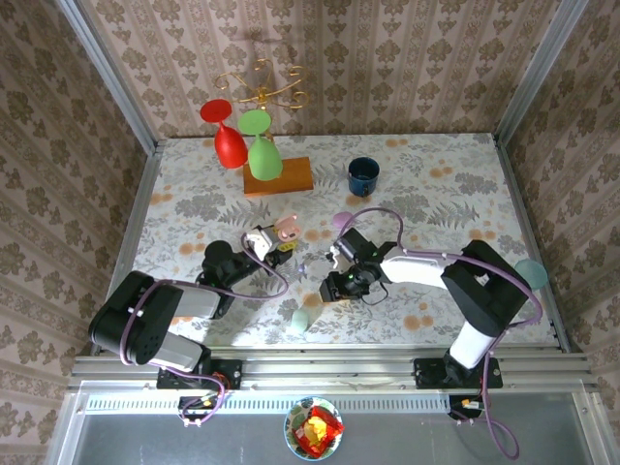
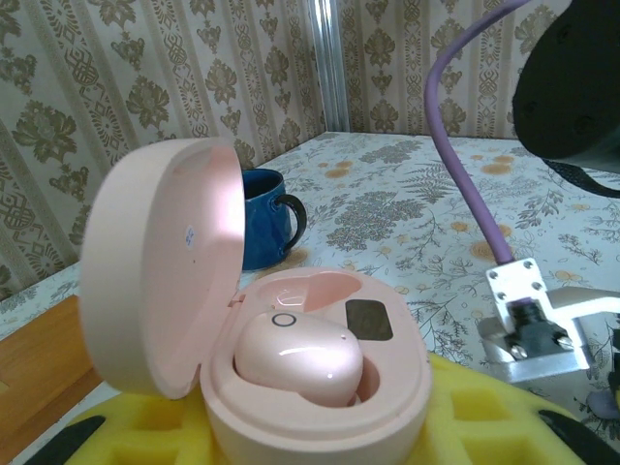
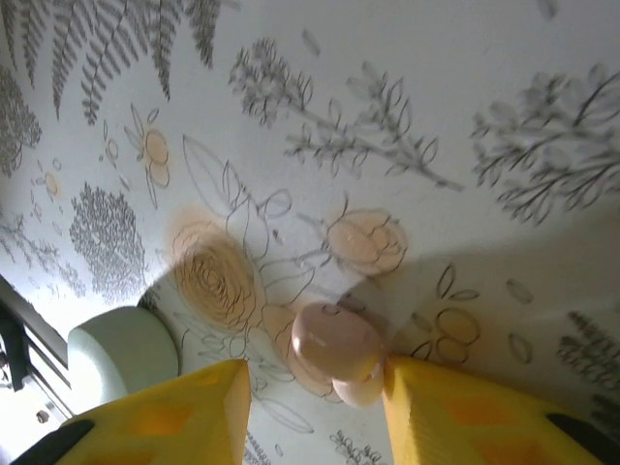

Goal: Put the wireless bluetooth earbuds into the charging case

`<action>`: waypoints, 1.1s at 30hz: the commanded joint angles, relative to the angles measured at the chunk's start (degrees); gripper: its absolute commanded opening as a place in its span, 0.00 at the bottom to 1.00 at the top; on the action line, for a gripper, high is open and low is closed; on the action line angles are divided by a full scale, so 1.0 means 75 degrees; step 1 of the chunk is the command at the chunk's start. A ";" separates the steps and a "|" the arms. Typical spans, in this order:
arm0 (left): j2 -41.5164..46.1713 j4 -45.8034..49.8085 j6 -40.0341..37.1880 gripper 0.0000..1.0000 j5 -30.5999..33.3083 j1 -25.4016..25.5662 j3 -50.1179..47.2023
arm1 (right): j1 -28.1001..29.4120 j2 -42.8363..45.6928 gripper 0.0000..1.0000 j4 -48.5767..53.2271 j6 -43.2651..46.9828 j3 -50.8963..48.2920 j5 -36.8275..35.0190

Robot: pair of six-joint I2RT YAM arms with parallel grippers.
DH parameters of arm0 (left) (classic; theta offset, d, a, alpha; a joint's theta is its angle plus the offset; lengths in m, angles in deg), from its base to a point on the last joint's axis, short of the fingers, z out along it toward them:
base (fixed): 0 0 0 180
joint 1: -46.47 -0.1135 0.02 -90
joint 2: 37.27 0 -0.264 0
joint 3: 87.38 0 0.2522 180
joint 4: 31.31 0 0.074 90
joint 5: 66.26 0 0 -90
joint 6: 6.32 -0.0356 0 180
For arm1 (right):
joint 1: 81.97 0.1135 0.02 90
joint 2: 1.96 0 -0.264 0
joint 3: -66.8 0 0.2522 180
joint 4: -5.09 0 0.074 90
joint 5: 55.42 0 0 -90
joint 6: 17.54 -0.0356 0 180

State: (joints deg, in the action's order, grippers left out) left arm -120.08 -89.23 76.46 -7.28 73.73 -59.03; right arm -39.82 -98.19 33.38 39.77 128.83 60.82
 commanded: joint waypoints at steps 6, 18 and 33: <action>0.0013 -0.0249 0.0161 0.33 -0.0187 -0.0032 -0.0001 | -0.0030 0.0804 0.42 0.0571 0.0176 0.0010 -0.0468; 0.0108 -0.0255 0.0277 0.32 -0.0309 -0.0021 -0.0020 | -0.0663 -0.0580 0.41 0.0430 0.1057 0.0989 0.0187; -0.0058 -0.0248 0.0168 0.32 -0.0290 -0.0016 0.0046 | -0.0605 -0.0778 0.37 -0.0020 0.1024 0.0373 0.1149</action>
State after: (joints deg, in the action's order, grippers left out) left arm -120.08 -89.23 77.44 -8.18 73.75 -59.03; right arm -45.11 -104.35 32.24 47.03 133.64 66.39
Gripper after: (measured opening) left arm 0.357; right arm 0.374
